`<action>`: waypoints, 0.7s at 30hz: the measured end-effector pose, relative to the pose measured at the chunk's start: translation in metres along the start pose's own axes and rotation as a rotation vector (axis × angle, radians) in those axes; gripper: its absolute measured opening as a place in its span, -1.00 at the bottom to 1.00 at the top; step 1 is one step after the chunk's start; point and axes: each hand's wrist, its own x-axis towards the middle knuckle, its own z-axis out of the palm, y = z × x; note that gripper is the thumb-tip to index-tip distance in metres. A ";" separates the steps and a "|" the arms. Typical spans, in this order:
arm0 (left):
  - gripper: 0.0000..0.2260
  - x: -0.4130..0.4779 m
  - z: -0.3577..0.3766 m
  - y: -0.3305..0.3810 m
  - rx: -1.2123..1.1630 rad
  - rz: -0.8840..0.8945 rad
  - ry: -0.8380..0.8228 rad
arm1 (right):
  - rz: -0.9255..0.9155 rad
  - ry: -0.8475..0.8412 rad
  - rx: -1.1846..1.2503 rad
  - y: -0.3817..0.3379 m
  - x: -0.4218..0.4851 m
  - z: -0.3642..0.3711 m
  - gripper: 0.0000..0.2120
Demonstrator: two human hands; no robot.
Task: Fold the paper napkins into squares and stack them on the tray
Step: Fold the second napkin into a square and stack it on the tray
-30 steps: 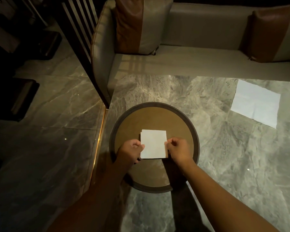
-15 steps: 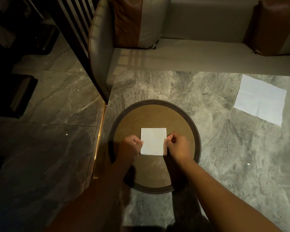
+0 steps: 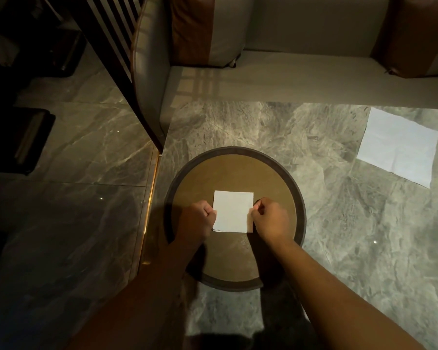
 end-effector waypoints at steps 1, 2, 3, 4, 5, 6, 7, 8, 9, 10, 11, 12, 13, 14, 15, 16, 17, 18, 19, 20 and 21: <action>-0.76 0.000 0.000 0.000 0.012 0.000 -0.003 | -0.001 0.008 -0.011 0.000 0.000 0.000 -0.86; -0.77 0.001 0.001 0.000 0.021 -0.004 -0.005 | 0.000 0.015 -0.020 0.000 0.000 0.001 -0.86; -0.77 0.001 0.001 0.000 0.031 -0.011 -0.007 | 0.002 0.020 -0.027 0.000 0.000 0.002 -0.87; -0.77 0.002 0.002 -0.001 0.039 -0.020 -0.008 | 0.004 0.021 -0.030 0.000 0.001 0.002 -0.87; -0.77 0.003 0.002 -0.001 0.046 -0.028 -0.009 | 0.007 0.018 -0.035 0.001 0.002 0.003 -0.87; -0.78 0.004 0.002 -0.001 0.052 -0.033 -0.014 | 0.007 0.016 -0.046 0.001 0.003 0.003 -0.87; -0.78 0.004 0.003 -0.002 0.064 -0.034 -0.021 | 0.005 0.015 -0.061 0.001 0.004 0.003 -0.87; -0.79 0.005 0.003 -0.001 0.086 -0.036 -0.031 | 0.003 0.013 -0.078 0.001 0.005 0.004 -0.87; -0.79 0.005 0.003 -0.001 0.115 -0.037 -0.035 | 0.001 0.010 -0.097 0.000 0.005 0.004 -0.87; -0.77 0.006 0.002 -0.001 0.144 -0.035 -0.034 | -0.002 0.006 -0.112 0.000 0.005 0.004 -0.87; -0.75 0.006 0.001 -0.001 0.163 -0.029 -0.031 | -0.007 0.003 -0.112 0.002 0.006 0.004 -0.87; -0.73 0.007 -0.001 -0.001 0.178 -0.022 -0.037 | -0.016 0.003 -0.092 0.004 0.006 0.004 -0.87; -0.72 0.007 -0.004 -0.002 0.195 -0.007 -0.054 | -0.029 0.006 -0.048 0.007 0.006 0.003 -0.87; -0.75 0.007 -0.008 -0.003 0.220 0.023 -0.076 | -0.048 0.015 0.003 0.010 0.006 0.002 -0.88; -0.81 0.007 -0.012 -0.005 0.245 0.069 -0.083 | -0.079 0.030 0.047 0.014 0.005 0.001 -0.87; -0.88 0.006 -0.016 -0.007 0.270 0.123 -0.065 | -0.127 0.052 0.061 0.017 0.004 0.000 -0.86; -0.89 0.005 -0.019 -0.009 0.299 0.189 -0.026 | -0.196 0.080 0.034 0.020 0.002 0.000 -0.84; -0.81 0.004 -0.021 -0.008 0.350 0.258 0.008 | -0.282 0.112 -0.024 0.022 0.000 -0.001 -0.83; -0.71 0.003 -0.020 -0.007 0.418 0.325 0.013 | -0.370 0.129 -0.089 0.022 -0.002 0.000 -0.80; -0.62 0.002 -0.018 -0.006 0.494 0.392 0.009 | -0.446 0.123 -0.147 0.021 -0.003 0.002 -0.72; -0.53 0.001 -0.016 -0.005 0.561 0.452 -0.009 | -0.509 0.096 -0.190 0.019 -0.003 0.002 -0.63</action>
